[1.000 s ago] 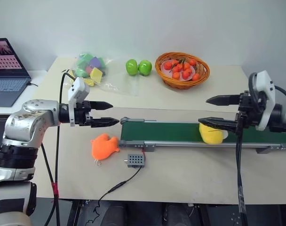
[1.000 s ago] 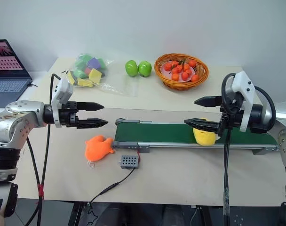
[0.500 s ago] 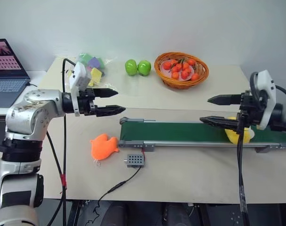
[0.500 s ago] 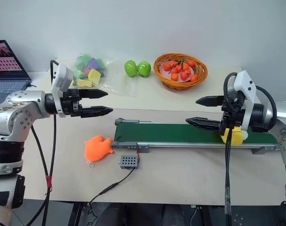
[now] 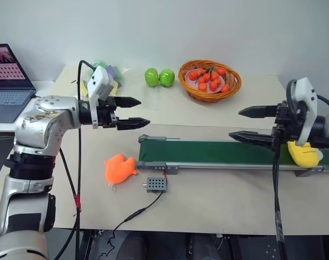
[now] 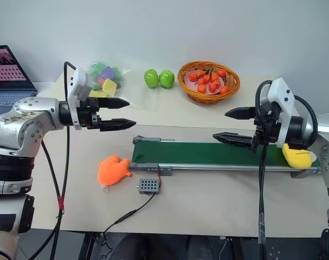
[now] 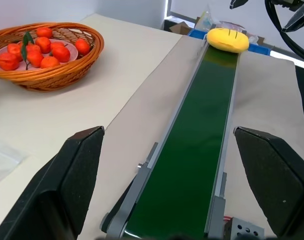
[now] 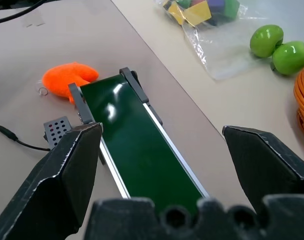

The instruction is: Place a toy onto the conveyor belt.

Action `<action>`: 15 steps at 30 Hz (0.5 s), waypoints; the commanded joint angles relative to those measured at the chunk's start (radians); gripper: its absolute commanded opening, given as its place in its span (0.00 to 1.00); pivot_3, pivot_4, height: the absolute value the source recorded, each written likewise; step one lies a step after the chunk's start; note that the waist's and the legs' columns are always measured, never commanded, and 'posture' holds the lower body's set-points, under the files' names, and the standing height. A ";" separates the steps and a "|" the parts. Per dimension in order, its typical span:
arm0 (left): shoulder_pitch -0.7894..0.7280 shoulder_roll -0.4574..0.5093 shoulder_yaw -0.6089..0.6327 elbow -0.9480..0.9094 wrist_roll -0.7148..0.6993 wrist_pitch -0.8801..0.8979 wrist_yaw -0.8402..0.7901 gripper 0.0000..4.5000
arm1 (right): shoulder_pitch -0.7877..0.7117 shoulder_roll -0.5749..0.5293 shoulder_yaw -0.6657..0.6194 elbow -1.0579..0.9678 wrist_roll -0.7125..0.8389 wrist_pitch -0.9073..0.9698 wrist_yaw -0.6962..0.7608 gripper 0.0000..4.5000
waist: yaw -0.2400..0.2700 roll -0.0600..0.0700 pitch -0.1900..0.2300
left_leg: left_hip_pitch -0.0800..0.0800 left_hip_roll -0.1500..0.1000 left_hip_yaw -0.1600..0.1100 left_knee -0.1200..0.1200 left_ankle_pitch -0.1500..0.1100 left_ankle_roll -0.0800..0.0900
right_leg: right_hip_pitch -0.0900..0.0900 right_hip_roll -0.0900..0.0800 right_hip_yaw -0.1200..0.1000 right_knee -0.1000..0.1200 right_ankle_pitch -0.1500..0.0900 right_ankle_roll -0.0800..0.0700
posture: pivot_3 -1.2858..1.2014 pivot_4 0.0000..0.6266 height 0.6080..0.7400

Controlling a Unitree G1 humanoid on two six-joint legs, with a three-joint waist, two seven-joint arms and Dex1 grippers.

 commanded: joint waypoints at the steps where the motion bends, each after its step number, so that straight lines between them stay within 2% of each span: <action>1: -0.028 -0.001 0.023 -0.005 -0.004 -0.019 -0.007 0.98 | -0.015 -0.014 -0.024 -0.027 0.009 0.000 -0.008 1.00 | 0.000 0.000 0.000 | 0.000 0.000 0.000 0.000 0.000 0.000 | 0.000 0.000 0.000 0.000 0.000 0.000 | 0.52 0.24 0.99; 15: -0.026 0.000 0.032 -0.013 -0.010 -0.008 -0.006 0.98 | -0.032 -0.011 -0.001 -0.017 0.000 -0.005 -0.014 1.00 | 0.000 0.000 0.000 | 0.000 0.000 0.000 0.000 0.000 0.000 | 0.000 0.000 0.000 0.000 0.000 0.000 | 0.52 0.24 0.99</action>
